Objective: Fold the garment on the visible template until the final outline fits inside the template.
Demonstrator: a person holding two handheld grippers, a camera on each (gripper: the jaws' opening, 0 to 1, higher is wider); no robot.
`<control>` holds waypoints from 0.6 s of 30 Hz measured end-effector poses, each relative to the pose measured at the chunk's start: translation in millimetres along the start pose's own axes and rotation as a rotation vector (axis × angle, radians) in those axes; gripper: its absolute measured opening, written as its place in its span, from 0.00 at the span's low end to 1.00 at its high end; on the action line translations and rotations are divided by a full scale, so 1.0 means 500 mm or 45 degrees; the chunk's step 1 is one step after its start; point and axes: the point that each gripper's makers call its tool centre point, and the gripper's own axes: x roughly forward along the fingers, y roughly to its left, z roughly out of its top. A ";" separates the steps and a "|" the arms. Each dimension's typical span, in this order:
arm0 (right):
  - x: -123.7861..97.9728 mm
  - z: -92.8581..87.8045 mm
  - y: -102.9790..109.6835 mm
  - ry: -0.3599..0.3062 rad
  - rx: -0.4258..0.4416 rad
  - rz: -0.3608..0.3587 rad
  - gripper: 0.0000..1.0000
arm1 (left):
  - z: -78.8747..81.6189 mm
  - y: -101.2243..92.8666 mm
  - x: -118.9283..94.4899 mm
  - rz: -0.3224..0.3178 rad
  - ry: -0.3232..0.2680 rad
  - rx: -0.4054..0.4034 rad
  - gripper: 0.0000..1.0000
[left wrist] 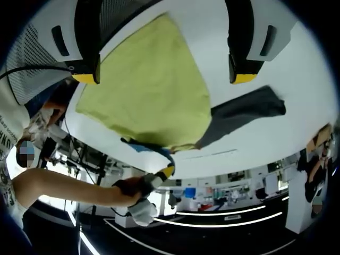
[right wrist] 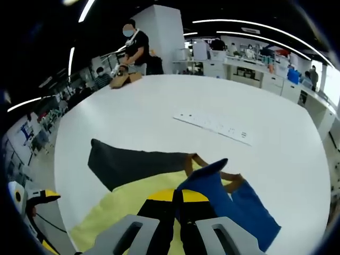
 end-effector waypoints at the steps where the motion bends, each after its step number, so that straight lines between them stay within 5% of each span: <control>1: 0.002 0.002 0.004 -0.001 -0.004 0.003 0.00 | -0.001 0.001 -0.001 0.002 0.000 -0.001 0.98; 18: 0.028 0.042 0.083 0.002 -0.145 0.071 0.00 | -0.001 0.010 -0.003 0.019 -0.002 -0.013 0.98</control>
